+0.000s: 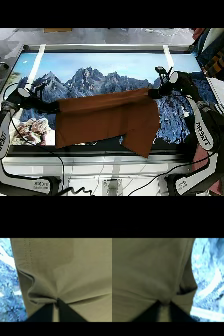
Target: Fold the clothes and pants, and hang the long-sleeved shirts on hangers.
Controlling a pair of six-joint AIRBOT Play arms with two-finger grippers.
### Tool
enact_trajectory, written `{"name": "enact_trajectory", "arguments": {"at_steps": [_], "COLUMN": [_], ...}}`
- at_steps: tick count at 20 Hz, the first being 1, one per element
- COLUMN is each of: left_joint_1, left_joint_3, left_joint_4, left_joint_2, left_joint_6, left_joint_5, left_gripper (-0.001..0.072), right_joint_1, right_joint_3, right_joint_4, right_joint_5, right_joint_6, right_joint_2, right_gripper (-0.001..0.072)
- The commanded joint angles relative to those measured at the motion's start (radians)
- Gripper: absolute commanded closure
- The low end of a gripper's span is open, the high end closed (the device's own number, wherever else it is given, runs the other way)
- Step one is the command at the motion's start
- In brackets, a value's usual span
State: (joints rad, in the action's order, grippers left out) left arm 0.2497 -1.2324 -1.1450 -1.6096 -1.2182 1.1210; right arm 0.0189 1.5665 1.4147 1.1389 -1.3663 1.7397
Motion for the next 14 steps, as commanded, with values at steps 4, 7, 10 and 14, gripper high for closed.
{"name": "enact_trajectory", "arguments": {"at_steps": [4, 7, 10, 14], "left_joint_1": [0.005, 0.009, 0.018, 0.115], "left_joint_3": [-0.040, -0.111, -0.118, 0.028], "left_joint_4": [-0.022, -0.163, -0.360, -0.376], "left_joint_2": [0.036, 0.118, 0.262, 0.439], "left_joint_6": [-0.013, -0.013, -0.013, 0.007], "left_joint_5": [0.040, 0.093, 0.137, 0.127], "left_gripper": [0.0026, 0.0032, 0.0068, 0.0162], "right_joint_1": [0.000, -0.012, -0.102, -0.264], "right_joint_3": [0.025, 0.066, 0.063, -0.066], "right_joint_4": [0.041, 0.160, 0.159, -0.043], "right_joint_5": [0.037, 0.112, 0.268, 0.485], "right_joint_6": [-0.013, -0.004, 0.018, 0.076], "right_joint_2": [-0.002, -0.016, -0.032, -0.058], "right_gripper": [0.0146, 0.0166, 0.0177, 0.0304]}}
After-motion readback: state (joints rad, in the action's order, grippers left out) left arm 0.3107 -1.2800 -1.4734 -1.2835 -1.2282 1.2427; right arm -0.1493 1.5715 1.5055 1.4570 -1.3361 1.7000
